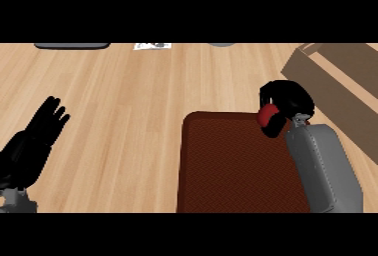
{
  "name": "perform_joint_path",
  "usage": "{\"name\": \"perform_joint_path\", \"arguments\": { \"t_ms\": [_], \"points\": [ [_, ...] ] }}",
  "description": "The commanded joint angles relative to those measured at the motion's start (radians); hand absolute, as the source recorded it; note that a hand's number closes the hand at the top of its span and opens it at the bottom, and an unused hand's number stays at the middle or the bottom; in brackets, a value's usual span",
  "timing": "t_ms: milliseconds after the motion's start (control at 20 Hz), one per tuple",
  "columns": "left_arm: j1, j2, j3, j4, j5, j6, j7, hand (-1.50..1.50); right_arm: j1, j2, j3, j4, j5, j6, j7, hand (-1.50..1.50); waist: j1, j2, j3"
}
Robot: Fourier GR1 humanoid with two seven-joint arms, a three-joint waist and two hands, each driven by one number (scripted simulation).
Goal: Pick the tomato from the tray and place it in the cardboard box
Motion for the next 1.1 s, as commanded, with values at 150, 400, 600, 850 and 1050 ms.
{"name": "perform_joint_path", "arguments": {
  "t_ms": [150,400,600,850,1050],
  "points": [
    [-0.009,0.020,0.029,-0.020,-0.001,0.017,0.026,0.00,-0.052,0.027,0.018,-0.298,-0.021,0.076,0.100,1.50,-0.016,-0.009,-0.001],
    [0.033,0.000,0.030,0.002,0.011,-0.007,-0.017,0.00,-0.078,0.037,-0.006,-0.524,-0.008,0.097,0.226,1.50,-0.019,-0.010,-0.001],
    [-0.004,0.006,0.013,-0.009,0.014,-0.007,0.032,0.00,-0.110,-0.033,-0.080,-0.566,0.009,0.075,0.267,1.50,-0.015,-0.005,0.000],
    [-0.040,-0.010,0.004,0.031,-0.015,0.009,0.000,0.00,-0.117,-0.075,-0.149,-0.522,0.013,0.011,0.299,1.50,-0.008,-0.001,0.000],
    [0.000,-0.002,0.026,0.032,0.004,-0.015,-0.012,0.00,-0.228,-0.191,-0.266,-0.440,-0.076,0.081,0.277,1.50,-0.005,-0.001,0.000]
  ]
}}
